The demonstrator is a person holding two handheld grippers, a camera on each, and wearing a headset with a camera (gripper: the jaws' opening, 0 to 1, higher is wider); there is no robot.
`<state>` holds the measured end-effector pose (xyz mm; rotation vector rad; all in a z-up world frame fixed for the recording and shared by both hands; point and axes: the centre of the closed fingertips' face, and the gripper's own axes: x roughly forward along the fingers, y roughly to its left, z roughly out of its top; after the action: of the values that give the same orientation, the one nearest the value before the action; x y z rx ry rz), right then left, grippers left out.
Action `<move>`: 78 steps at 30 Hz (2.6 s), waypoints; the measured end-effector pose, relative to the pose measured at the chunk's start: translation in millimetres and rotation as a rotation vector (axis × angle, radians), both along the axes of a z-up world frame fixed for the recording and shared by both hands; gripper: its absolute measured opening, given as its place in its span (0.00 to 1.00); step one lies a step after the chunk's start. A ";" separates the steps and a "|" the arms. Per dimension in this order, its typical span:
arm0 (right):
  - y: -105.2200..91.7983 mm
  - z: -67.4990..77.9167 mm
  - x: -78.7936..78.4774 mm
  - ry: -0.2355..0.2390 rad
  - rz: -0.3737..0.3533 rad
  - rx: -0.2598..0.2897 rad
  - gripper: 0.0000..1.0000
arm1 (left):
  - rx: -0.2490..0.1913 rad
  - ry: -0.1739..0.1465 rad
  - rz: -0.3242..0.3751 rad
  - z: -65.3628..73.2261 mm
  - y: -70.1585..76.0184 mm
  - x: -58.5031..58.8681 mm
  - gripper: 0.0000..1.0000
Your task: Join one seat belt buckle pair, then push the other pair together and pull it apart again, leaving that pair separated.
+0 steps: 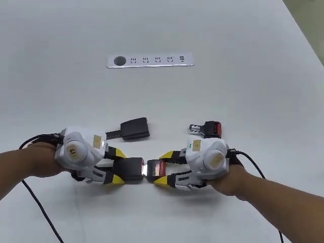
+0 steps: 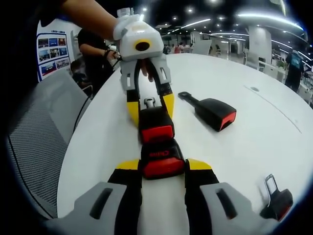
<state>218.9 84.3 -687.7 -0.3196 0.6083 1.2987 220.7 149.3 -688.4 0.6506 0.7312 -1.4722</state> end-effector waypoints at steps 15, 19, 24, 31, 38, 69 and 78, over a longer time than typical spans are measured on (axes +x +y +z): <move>-0.5 -1.9 -0.4 0.003 -0.009 -0.026 0.33 | 0.041 -0.018 -0.008 -0.8 -0.8 -0.8 0.34; -1.3 -2.3 -1.7 -0.012 -0.003 -0.044 0.34 | 0.052 -0.019 -0.004 -1.1 -1.7 -1.8 0.34; -4.9 -0.2 -2.9 0.029 -0.072 -0.047 0.55 | 0.048 0.022 0.068 -0.1 -6.1 -4.2 0.53; -18.6 14.4 13.8 -0.023 -0.143 -0.031 0.75 | -0.034 -0.017 0.144 23.6 -15.6 9.0 0.73; -36.4 29.6 23.2 -0.041 -0.196 -0.026 0.81 | -0.085 -0.045 0.232 48.2 -11.4 30.2 0.80; -153.5 29.1 93.7 -0.006 -0.244 -0.140 0.75 | -0.058 -0.072 0.278 39.1 -4.2 117.3 0.76; -156.6 6.4 97.7 0.028 -0.212 -0.175 0.68 | -0.025 -0.044 0.250 12.7 -9.9 121.3 0.70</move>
<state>316.6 -72.3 -681.3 -0.3707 0.7606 1.0503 342.0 139.5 -675.7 0.5500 0.7315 -1.2322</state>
